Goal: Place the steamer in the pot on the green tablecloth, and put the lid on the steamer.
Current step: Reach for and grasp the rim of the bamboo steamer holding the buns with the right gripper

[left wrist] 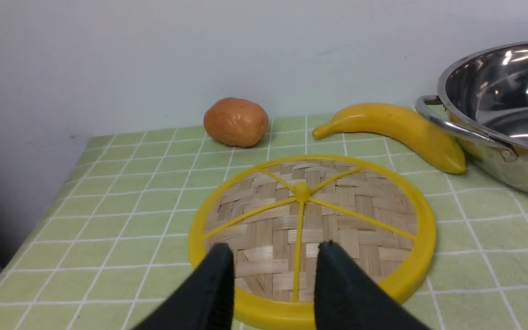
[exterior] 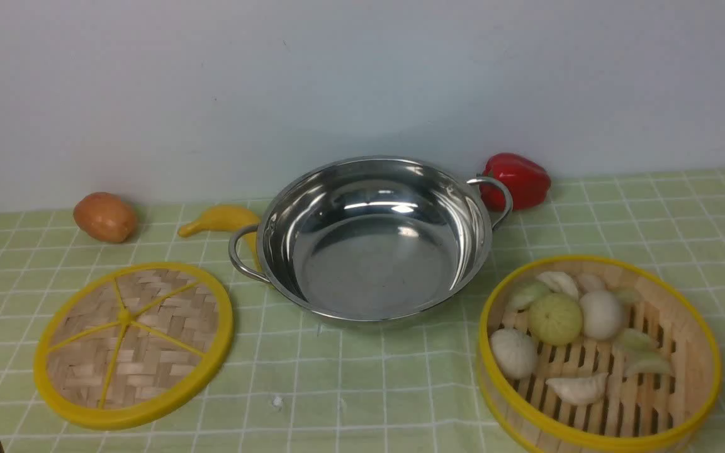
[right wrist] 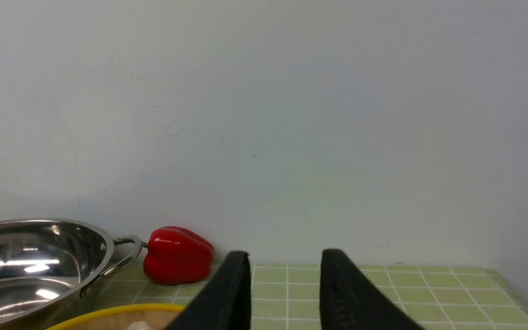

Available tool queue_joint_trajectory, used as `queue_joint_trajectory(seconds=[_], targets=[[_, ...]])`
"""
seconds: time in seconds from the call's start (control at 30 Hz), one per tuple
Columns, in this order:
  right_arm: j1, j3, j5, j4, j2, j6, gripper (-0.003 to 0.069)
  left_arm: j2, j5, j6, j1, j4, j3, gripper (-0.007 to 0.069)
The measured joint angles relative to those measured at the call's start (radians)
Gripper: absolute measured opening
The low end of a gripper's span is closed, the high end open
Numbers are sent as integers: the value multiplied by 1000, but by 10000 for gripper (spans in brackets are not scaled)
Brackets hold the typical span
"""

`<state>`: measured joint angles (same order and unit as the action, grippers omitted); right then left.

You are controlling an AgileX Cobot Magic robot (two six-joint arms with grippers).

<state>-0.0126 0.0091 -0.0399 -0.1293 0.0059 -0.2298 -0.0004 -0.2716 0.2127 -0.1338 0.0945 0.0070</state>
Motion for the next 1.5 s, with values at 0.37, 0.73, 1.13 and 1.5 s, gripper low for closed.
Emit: queue_joint_trajectory(seconds=[0.37, 0.73, 1.13, 1.5], targets=[[0, 0, 0, 0, 0, 0, 240, 0, 0, 0, 0, 0, 0, 244], [0, 0, 0, -22, 0, 2, 240, 0, 0, 0, 0, 0, 0, 244], [0, 0, 14, 9, 0, -17, 240, 0, 15, -88, 0, 127, 0, 244], [0, 0, 248, 495, 0, -403, 240, 0, 87, -309, 0, 668, 0, 244]])
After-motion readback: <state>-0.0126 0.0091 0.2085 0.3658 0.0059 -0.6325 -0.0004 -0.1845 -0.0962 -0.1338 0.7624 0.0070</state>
